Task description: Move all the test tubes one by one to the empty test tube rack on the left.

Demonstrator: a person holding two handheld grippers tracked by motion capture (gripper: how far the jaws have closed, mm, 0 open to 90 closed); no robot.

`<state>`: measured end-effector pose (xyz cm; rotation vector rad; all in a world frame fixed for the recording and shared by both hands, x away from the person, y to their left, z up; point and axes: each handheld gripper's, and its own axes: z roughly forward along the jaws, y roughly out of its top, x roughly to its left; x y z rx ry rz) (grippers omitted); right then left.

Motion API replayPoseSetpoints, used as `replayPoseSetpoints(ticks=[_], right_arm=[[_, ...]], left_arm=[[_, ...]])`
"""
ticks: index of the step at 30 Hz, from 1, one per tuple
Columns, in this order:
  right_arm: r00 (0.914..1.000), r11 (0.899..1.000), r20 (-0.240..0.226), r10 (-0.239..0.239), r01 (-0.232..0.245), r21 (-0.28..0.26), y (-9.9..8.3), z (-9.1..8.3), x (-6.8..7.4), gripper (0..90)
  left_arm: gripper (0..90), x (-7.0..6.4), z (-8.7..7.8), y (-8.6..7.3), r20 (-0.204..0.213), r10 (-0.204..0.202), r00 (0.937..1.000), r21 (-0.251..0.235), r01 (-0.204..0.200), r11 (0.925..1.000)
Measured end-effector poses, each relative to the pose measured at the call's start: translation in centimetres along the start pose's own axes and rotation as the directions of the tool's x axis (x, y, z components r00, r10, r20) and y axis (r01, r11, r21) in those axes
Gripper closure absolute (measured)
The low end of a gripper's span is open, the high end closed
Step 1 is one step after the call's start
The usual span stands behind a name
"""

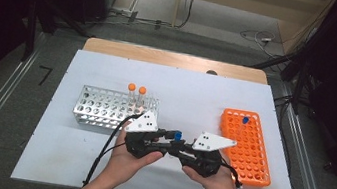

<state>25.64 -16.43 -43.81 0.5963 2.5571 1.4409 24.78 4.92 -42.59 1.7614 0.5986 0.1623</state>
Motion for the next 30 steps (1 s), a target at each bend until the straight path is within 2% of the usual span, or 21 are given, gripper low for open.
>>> replayPoseSetpoints(ticks=[2,7,19,23,26,30], right_arm=[[1.0000,1.000,-0.004,-0.002,0.002,0.002,0.0,0.1,-0.1,74.7],[0.9999,1.000,-0.013,0.011,-0.011,0.003,-0.1,0.1,-0.2,74.7],[0.9996,1.000,-0.023,0.012,-0.012,-0.006,-0.2,0.3,-0.3,74.1],[0.9997,1.000,-0.022,0.013,-0.013,-0.009,-0.3,0.3,-0.5,68.7],[0.9999,1.000,-0.014,0.006,-0.006,-0.006,-0.5,0.2,-0.8,62.6],[0.9997,1.000,-0.016,0.020,-0.020,-0.020,-0.7,-0.2,-1.3,52.6]], left_arm=[[74.1,0.0,0.0,0.0,0.006,0.002,1.0000,0.002,-0.002,1.0000],[76.0,0.1,0.0,-0.1,-0.003,0.008,1.0000,0.004,-0.008,1.0000],[77.0,0.2,-0.2,-0.1,-0.006,0.012,0.9999,0.008,-0.012,0.9999],[77.0,0.3,-0.4,0.0,-0.008,0.007,0.9999,0.001,-0.007,1.0000],[77.0,0.5,-0.6,0.0,-0.014,0.007,0.9999,0.000,-0.007,1.0000],[77.0,0.8,-1.0,0.1,-0.028,0.002,0.9996,-0.010,-0.002,1.0000]])
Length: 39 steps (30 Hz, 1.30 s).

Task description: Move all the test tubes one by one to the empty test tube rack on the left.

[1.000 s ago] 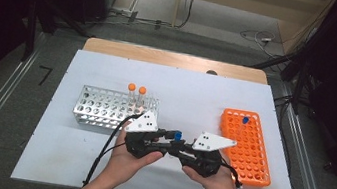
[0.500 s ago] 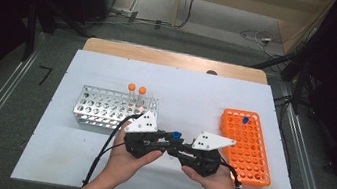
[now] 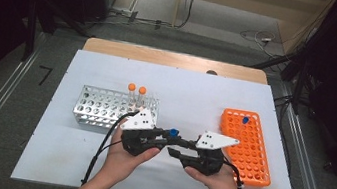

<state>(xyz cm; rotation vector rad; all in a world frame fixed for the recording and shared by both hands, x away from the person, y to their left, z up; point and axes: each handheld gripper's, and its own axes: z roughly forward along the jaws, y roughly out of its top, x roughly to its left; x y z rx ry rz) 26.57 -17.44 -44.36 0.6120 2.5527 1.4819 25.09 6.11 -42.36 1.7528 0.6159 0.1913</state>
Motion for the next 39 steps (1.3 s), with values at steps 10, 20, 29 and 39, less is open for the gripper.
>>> replayPoseSetpoints(ticks=[10,20,29,39], right_arm=[[0.9997,0.999,0.016,0.020,-0.020,-0.030,-0.3,-1.8,-1.5,25.3],[0.9979,0.997,0.053,0.036,-0.032,-0.073,-1.2,-4.4,-3.3,13.1],[0.9951,0.993,0.070,0.070,-0.063,-0.104,-2.3,-6.6,-5.0,9.2],[0.9850,0.993,0.148,0.089,-0.076,-0.090,-4.5,-9.4,-6.3,8.2]], left_arm=[[77.0,1.2,-1.7,0.3,-0.049,-0.015,0.9987,-0.026,0.013,0.9996],[77.0,2.6,-3.4,0.5,-0.104,-0.026,0.9942,-0.052,0.021,0.9984],[77.1,4.2,-5.0,0.8,-0.157,-0.037,0.9869,-0.075,0.025,0.9969],[77.1,6.4,-7.6,1.6,-0.250,-0.053,0.9668,-0.112,0.026,0.9934]])
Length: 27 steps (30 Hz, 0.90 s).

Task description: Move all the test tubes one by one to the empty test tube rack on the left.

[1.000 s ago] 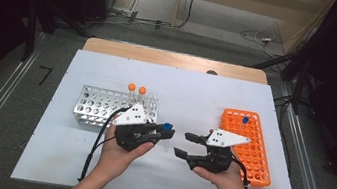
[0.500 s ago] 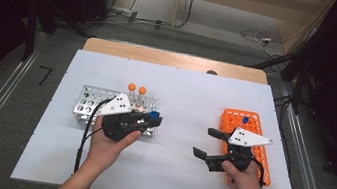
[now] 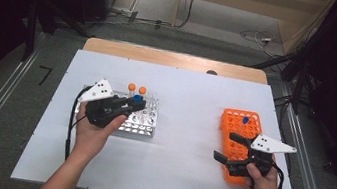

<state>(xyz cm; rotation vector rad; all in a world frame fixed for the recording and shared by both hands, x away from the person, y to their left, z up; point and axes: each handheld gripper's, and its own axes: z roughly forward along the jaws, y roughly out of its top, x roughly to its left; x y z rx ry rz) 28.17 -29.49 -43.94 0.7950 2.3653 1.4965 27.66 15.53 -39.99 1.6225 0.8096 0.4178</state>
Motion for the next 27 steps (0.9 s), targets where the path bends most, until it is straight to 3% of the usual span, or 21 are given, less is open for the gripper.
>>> replayPoseSetpoints(ticks=[6,12,17,23,27], right_arm=[[0.9995,0.999,0.025,0.022,-0.021,-0.034,-0.5,-1.2,-1.7,7.6],[0.9977,0.998,0.042,0.054,-0.052,-0.040,-1.1,-1.7,-3.0,7.3],[0.9970,0.997,0.043,0.064,-0.062,-0.037,-1.4,-1.9,-3.5,6.3],[0.9969,0.997,0.040,0.068,-0.066,-0.046,-1.5,-2.0,-3.7,6.3],[0.9968,0.996,0.037,0.071,-0.069,-0.047,-1.6,-2.0,-3.8,6.3]], left_arm=[[77.0,2.4,-0.7,0.8,-0.063,-0.009,0.9980,-0.020,0.008,0.9998],[77.1,4.5,-0.4,0.9,-0.119,-0.035,0.9923,-0.029,0.032,0.9991],[77.1,5.7,0.3,0.7,-0.187,-0.031,0.9818,-0.021,0.028,0.9994],[77.0,6.6,1.2,0.4,-0.261,-0.027,0.9649,-0.006,0.026,0.9996],[77.0,6.8,1.9,0.1,-0.276,-0.020,0.9608,0.019,0.026,0.9995]])
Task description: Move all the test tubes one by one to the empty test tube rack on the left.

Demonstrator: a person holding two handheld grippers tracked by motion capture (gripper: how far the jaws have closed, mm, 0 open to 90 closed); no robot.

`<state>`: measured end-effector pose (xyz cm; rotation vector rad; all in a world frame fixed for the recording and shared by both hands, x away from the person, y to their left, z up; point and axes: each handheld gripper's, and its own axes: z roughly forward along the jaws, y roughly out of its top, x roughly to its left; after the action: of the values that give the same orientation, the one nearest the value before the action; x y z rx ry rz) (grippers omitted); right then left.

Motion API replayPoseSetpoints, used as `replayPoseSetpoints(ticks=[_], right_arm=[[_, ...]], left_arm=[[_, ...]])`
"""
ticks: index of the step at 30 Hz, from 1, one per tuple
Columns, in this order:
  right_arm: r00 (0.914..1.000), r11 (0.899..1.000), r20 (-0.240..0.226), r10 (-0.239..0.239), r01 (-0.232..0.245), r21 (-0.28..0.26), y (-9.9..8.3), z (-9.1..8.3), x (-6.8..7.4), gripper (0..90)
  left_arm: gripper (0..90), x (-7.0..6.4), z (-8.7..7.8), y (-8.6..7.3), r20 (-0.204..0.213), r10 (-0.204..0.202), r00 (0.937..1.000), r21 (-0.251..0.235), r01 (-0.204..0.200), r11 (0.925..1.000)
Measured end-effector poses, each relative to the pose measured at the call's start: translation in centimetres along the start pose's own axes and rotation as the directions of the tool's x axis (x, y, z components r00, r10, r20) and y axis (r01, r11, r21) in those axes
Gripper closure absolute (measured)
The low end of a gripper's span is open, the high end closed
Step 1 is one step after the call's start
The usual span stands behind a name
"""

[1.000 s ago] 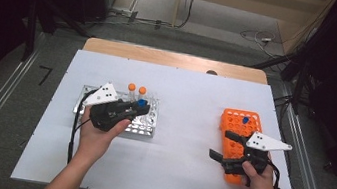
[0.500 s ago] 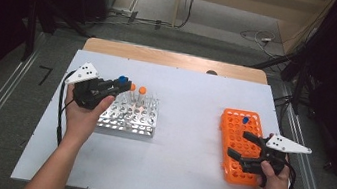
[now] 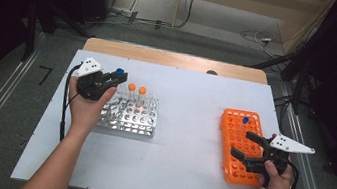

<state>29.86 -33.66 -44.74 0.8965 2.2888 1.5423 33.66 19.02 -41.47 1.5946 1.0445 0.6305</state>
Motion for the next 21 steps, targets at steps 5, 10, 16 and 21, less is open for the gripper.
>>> replayPoseSetpoints(ticks=[5,10,16,21], right_arm=[[1.0000,1.000,0.005,0.004,-0.004,0.003,-0.1,0.0,-0.1,6.3],[0.9999,1.000,0.008,0.006,-0.006,0.008,-0.1,0.1,-0.1,6.3],[0.9999,1.000,0.010,0.005,-0.005,0.014,-0.2,0.2,-0.2,6.3],[0.9993,1.000,0.037,0.005,-0.005,0.015,-0.2,0.3,-0.3,6.3]], left_arm=[[77.0,-0.3,0.8,-0.5,-0.019,0.037,0.9992,0.045,-0.036,0.9983],[76.9,-0.3,1.4,-1.0,-0.016,0.057,0.9983,0.098,-0.055,0.9936],[76.7,-0.2,1.8,-1.5,-0.012,0.050,0.9987,0.150,-0.048,0.9875],[72.4,-0.2,1.9,-1.8,-0.010,0.031,0.9995,0.181,-0.028,0.9832]])
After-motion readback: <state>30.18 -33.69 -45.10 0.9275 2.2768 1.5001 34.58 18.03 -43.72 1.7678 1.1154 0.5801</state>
